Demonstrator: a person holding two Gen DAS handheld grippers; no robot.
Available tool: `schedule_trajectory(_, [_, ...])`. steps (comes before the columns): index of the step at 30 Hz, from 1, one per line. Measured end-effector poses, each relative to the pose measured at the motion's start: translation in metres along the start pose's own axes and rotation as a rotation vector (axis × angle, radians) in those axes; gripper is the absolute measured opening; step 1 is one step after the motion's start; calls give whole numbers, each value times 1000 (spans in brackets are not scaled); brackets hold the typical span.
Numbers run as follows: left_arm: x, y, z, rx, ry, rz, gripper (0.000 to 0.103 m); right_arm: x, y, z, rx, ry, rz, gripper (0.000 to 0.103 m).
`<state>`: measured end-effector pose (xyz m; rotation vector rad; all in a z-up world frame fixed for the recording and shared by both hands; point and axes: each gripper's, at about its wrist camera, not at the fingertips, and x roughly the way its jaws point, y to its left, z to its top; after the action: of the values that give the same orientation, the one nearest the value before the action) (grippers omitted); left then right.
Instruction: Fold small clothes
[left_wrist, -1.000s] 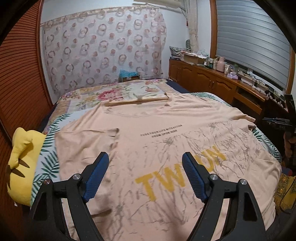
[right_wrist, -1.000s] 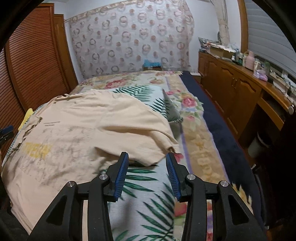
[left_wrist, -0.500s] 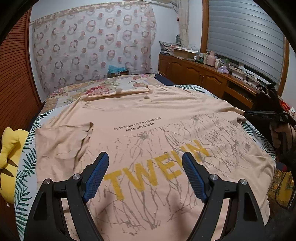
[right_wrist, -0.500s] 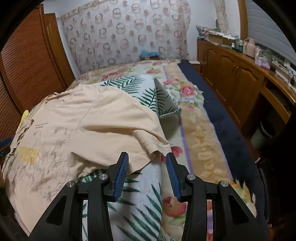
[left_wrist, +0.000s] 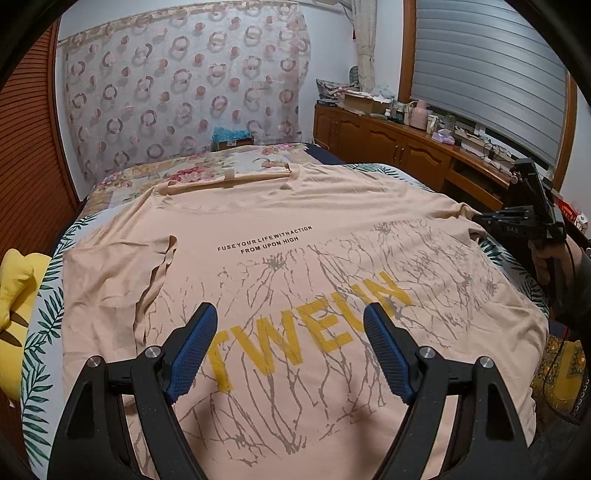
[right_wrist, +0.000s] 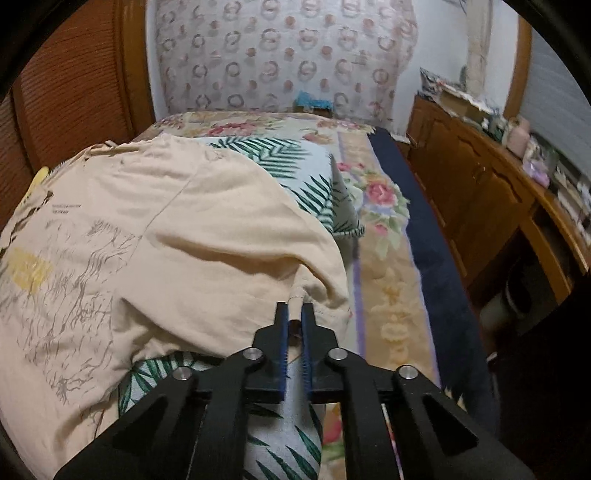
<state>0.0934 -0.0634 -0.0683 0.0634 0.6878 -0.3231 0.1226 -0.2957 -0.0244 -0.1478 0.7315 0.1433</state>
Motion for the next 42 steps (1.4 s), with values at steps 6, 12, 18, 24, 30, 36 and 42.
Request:
schedule_trajectory(6, [-3, 2, 0, -10, -8, 3, 82, -35, 16, 19, -22, -120, 37, 3])
schedule_trajectory(12, [-5, 5, -2, -16, -12, 5, 82, -75, 55, 33, -97, -216, 125, 3])
schedule_trajectory(18, [-7, 11, -3, -30, -15, 9, 82, -97, 89, 30, -156, -253, 261, 3])
schedule_trajectory(24, [-7, 10, -5, -35, -10, 5, 82, -94, 53, 23, -118, -231, 199, 14])
schedule_trajectory(30, [-4, 7, -8, -36, -4, -9, 82, -70, 9, 9, -44, -159, 89, 58])
schedule_trajectory(36, [-3, 5, -10, -33, 2, -12, 82, -48, -25, -15, 8, -68, 43, 58])
schedule_trajectory(42, [-1, 4, -11, -32, 11, -12, 82, -30, -38, -33, 18, 18, 31, 58])
